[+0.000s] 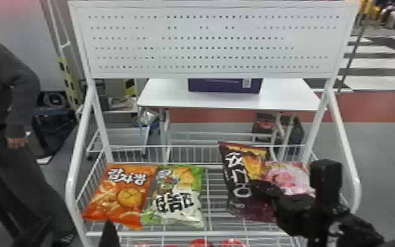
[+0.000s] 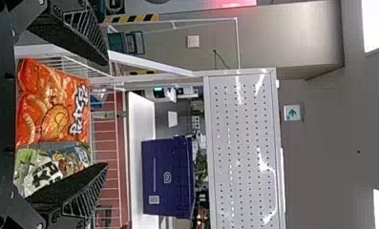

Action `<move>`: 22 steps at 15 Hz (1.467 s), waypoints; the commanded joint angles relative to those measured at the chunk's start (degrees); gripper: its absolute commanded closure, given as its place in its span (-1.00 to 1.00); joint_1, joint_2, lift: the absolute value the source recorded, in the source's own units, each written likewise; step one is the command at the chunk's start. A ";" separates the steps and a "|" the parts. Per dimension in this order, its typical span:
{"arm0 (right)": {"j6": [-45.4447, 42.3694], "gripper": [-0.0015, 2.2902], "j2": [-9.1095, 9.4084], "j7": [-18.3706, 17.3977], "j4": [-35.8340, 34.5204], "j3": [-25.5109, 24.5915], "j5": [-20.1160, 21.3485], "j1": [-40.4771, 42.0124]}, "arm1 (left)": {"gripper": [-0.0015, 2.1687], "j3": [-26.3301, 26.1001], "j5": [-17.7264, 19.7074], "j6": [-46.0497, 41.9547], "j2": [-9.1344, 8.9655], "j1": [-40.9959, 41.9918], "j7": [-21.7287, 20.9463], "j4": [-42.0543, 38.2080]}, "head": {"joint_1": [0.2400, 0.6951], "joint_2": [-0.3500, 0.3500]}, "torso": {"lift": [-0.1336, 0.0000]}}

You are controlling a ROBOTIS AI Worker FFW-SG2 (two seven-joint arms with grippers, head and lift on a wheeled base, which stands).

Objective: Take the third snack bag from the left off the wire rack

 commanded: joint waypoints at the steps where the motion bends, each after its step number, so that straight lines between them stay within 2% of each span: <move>1: -2.25 0.96 -1.63 0.51 -7.70 -4.72 -1.98 6.46 | -0.87 -0.27 -0.09 -0.16 -0.04 0.01 0.00 -0.10 | 0.14 0.00 | 1.00; 3: -6.12 0.96 -2.24 1.74 -12.62 -9.02 -3.12 13.76 | -0.87 -0.18 -0.09 -0.34 -0.12 0.01 0.00 -0.27 | 0.14 0.00 | 1.00; 5: -11.21 0.96 -3.91 2.01 -16.05 -12.19 -3.21 20.97 | -0.87 0.08 0.00 -0.51 -0.04 -0.08 0.00 -0.27 | 0.14 0.00 | 1.00; 10: -25.28 0.96 -4.26 3.24 -20.01 -20.27 -5.76 35.38 | -0.87 0.61 0.44 -0.69 0.14 -0.43 0.00 -0.10 | 0.14 0.00 | 1.00; 16: -26.33 0.96 -4.00 3.32 -20.80 -28.71 -11.03 41.44 | -0.87 1.84 1.85 -0.86 0.14 -0.69 0.00 -0.01 | 0.14 0.00 | 1.00; 22: -27.38 0.96 -4.00 3.41 -21.59 -29.15 -11.38 42.76 | -0.87 1.84 1.85 -0.86 0.14 -0.78 -0.09 -0.27 | 0.14 0.00 | 1.00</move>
